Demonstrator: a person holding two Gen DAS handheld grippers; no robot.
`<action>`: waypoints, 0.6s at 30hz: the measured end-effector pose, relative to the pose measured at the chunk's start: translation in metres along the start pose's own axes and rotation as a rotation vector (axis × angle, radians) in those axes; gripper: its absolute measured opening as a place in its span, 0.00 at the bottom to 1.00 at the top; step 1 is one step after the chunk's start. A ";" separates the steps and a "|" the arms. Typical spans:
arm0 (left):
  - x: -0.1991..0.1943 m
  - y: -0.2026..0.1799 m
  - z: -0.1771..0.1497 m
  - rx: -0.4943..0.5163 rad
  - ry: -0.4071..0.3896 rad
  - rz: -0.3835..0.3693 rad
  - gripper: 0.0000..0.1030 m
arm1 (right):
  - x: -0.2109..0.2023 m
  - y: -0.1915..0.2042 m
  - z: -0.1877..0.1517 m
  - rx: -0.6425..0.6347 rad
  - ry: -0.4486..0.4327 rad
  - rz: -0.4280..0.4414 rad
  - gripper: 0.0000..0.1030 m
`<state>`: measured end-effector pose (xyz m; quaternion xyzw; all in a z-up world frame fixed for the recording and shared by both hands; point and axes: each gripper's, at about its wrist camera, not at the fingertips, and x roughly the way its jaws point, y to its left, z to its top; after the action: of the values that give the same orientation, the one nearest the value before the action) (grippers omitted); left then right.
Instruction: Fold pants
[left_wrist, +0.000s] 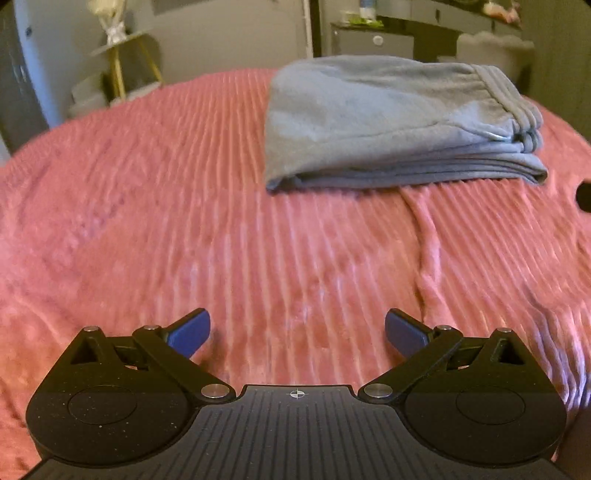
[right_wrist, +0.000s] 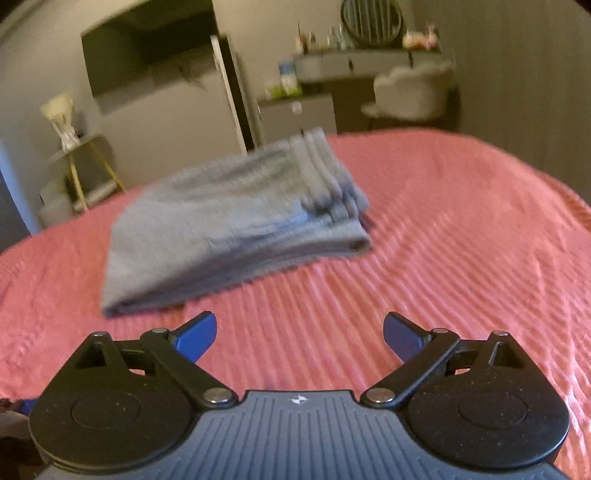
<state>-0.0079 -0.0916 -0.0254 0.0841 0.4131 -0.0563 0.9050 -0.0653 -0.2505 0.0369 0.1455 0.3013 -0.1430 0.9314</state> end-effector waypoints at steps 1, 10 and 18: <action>-0.009 -0.001 0.001 -0.001 -0.027 0.012 1.00 | -0.008 0.000 -0.001 0.008 -0.025 0.007 0.94; -0.052 0.011 -0.002 -0.106 -0.174 -0.130 1.00 | -0.042 0.014 0.004 -0.031 -0.073 0.013 0.94; -0.050 0.014 0.007 -0.122 -0.222 -0.064 1.00 | -0.036 0.031 0.012 -0.132 -0.086 -0.042 0.94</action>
<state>-0.0333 -0.0778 0.0183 0.0092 0.3156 -0.0688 0.9463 -0.0759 -0.2197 0.0736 0.0711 0.2727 -0.1484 0.9479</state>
